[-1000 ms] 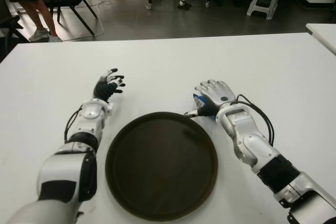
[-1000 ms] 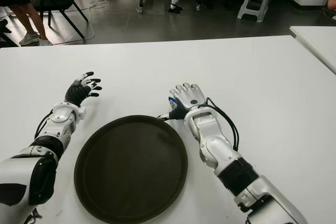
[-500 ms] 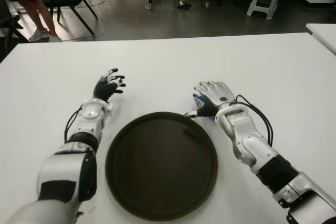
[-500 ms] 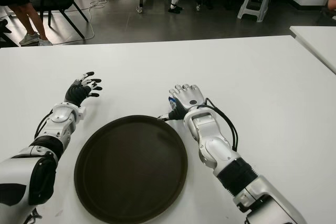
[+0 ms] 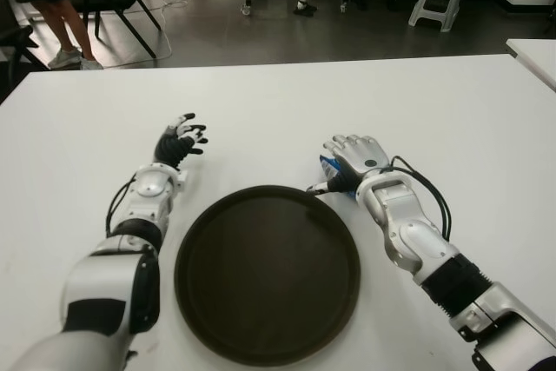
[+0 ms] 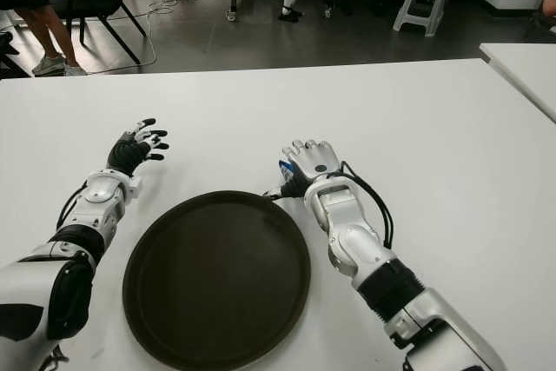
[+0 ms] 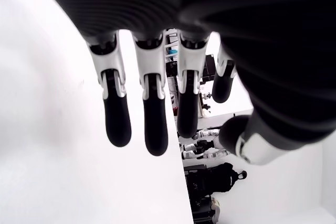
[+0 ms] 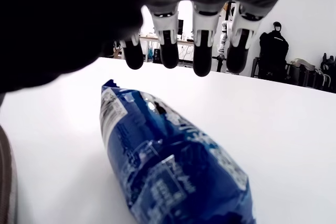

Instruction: Pick up the Oreo

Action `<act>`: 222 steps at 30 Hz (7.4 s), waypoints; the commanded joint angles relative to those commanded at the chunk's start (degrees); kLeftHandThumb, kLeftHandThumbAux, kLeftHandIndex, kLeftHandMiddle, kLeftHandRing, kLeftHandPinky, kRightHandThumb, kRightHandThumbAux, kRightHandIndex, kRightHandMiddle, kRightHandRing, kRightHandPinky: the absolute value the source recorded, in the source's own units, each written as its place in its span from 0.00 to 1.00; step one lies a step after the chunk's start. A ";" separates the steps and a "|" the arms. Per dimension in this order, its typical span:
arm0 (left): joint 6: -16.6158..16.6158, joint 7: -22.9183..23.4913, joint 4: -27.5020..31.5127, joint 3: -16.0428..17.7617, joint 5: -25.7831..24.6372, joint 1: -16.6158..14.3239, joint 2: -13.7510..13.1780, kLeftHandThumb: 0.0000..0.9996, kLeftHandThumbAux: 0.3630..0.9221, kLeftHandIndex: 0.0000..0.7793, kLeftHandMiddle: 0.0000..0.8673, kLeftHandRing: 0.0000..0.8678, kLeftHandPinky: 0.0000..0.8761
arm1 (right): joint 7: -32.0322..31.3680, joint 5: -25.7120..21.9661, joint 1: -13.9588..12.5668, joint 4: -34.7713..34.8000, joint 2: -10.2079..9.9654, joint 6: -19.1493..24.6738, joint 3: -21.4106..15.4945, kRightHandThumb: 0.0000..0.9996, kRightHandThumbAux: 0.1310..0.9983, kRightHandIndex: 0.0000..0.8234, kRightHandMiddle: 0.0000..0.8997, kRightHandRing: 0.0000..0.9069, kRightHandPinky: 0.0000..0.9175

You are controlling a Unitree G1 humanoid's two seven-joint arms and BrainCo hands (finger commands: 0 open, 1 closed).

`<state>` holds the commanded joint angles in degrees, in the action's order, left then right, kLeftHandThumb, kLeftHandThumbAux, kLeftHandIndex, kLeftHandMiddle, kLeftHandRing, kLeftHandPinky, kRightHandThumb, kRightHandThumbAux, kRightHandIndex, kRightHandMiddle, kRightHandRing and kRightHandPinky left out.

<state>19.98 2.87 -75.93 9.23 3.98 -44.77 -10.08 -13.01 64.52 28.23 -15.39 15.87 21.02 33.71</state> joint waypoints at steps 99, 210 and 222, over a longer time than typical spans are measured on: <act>0.22 0.72 0.15 -0.30 -0.22 0.28 -0.60 0.47 0.41 0.20 0.34 0.40 0.47 | -1.83 -4.67 3.80 -11.79 -2.87 -2.99 1.32 0.00 0.29 0.10 0.12 0.17 0.25; 0.59 -0.82 0.54 -2.07 1.18 0.45 -2.62 0.36 0.48 0.18 0.31 0.38 0.46 | -3.82 -9.80 5.54 -12.00 -1.02 -0.45 3.31 0.69 0.70 0.51 0.58 0.56 0.59; 1.11 -0.23 0.64 -1.71 0.77 0.61 -2.68 0.36 0.44 0.18 0.32 0.39 0.45 | -3.45 -10.50 4.98 -10.79 -1.00 -0.21 2.17 0.69 0.70 0.51 0.61 0.60 0.60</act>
<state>21.09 2.64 -75.29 7.52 4.75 -44.16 -12.75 -16.46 54.02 33.21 -26.19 14.87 20.80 35.88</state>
